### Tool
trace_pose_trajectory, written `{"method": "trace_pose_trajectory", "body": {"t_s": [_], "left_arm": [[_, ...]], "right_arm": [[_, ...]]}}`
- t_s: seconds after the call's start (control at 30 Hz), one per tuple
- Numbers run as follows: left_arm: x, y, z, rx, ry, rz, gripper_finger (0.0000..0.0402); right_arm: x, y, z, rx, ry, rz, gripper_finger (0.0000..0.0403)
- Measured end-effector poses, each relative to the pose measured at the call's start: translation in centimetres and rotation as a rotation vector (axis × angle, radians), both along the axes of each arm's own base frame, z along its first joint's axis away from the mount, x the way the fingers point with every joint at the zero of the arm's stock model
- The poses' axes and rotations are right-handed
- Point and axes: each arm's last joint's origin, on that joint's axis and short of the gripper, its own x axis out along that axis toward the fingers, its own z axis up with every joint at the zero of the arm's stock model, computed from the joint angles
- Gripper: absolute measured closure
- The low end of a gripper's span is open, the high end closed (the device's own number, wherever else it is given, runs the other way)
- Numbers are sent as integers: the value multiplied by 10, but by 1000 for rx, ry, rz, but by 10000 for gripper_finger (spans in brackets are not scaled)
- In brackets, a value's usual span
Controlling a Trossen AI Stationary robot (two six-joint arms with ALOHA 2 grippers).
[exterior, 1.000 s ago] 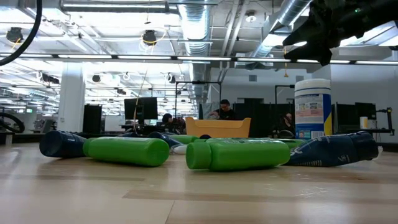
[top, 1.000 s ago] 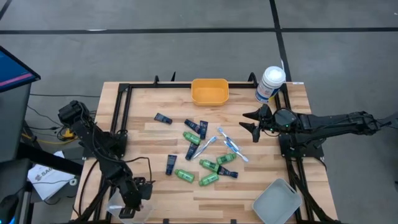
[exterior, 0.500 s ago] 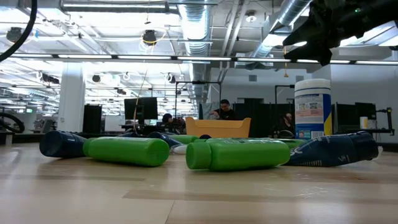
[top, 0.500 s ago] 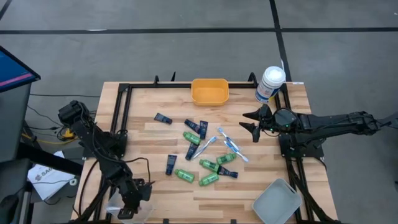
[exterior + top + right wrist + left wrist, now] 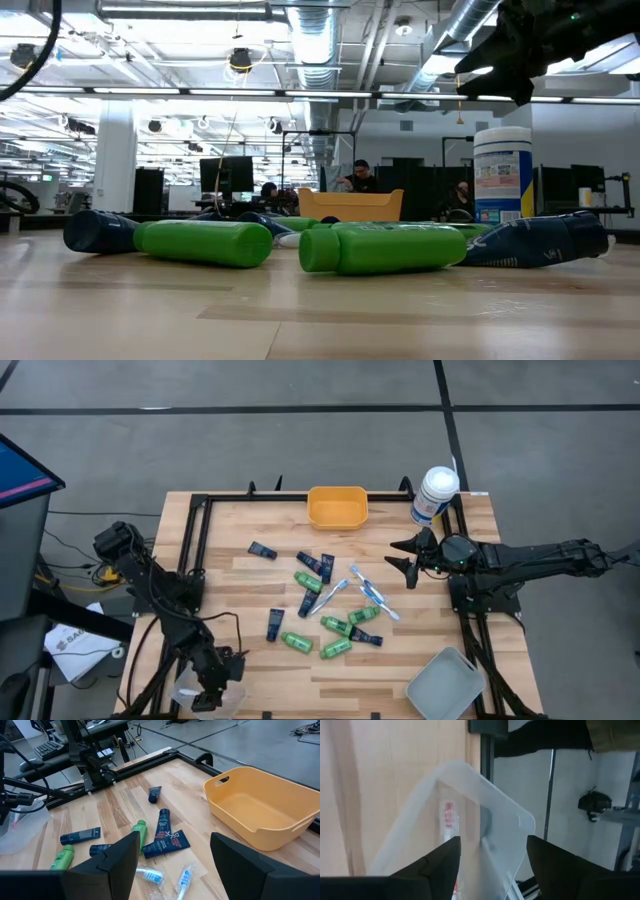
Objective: Pick & Place Travel size toiletries
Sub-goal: Put the blue toothbrush into the transparent bin
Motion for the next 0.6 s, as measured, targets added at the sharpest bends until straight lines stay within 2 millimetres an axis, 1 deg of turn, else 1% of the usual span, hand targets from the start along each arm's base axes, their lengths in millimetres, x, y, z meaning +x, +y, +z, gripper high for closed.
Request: {"method": "trace_pose_trajectory", "body": {"t_s": [0.13,0.27,0.33,0.47,0.6], "left_arm": [[12,16,11,-26,-39,80,189],[20,37,30,-59,-124,180,200],[20,47,40,-62,-176,233,205],[19,63,63,-83,-340,340,215],[17,78,90,-53,-605,451,224]], "right_arm": [[2,1,2,-40,20,19,168],[13,1,10,-112,60,45,168],[20,2,15,-143,89,56,168],[38,2,15,-166,228,76,168],[57,3,8,-147,396,80,168]]}}
